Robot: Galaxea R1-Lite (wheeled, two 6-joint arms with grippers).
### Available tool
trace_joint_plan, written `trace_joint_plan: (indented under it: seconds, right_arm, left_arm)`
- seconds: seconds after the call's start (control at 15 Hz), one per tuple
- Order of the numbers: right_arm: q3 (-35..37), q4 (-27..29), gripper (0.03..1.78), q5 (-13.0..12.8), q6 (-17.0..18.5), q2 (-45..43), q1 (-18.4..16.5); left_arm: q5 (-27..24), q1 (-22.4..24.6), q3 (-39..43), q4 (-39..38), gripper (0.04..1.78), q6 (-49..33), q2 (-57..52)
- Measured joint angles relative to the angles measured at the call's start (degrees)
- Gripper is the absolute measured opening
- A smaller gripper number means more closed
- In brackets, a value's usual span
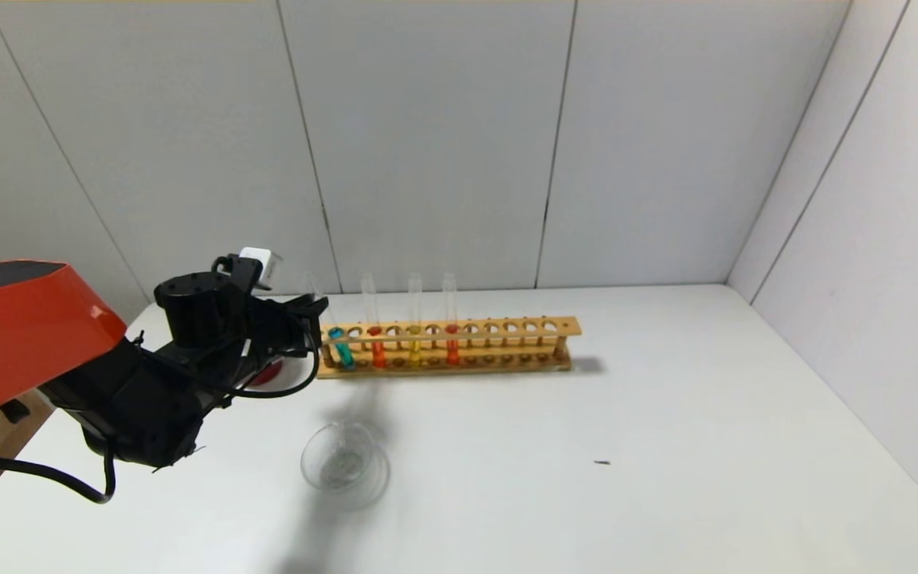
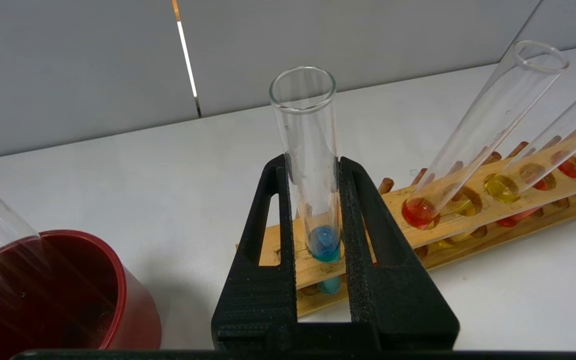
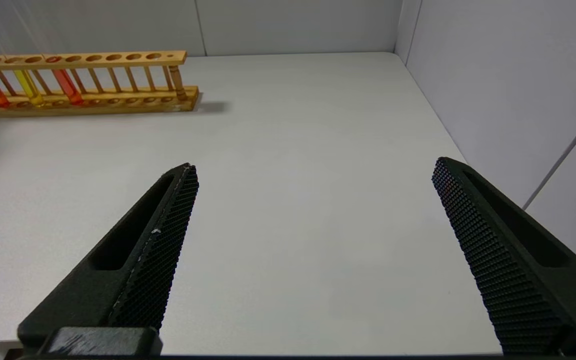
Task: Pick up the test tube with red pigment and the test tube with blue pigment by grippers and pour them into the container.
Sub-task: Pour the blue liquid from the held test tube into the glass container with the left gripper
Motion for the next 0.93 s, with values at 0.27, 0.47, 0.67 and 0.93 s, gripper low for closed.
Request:
trace_joint_plan:
  seconds: [0.27, 0.47, 0.67, 0.93]
  right_arm:
    - [0.00, -0.02, 1.71, 0.00, 0.00, 0.00, 0.00]
    - [0.00, -0.02, 1.71, 0.02, 0.00, 0.00, 0.00]
    - [0.00, -0.02, 1.71, 0.00, 0.02, 0.00, 0.00]
    - [0.00, -0.02, 1.71, 0.02, 0.02, 0.00, 0.00]
  left_arm:
    - [-0.27, -0.18, -0.61, 0.44, 0.32, 3.27, -0.30]
    - [-0.35, -0.57, -1.74, 2.65, 0.32, 4.56, -0.37]
    - [0.00, -1.46, -3.25, 5.45, 0.32, 4.75, -0.78]
    - [0.22, -2.73, -4.55, 9.14, 0.32, 4.71, -2.71]
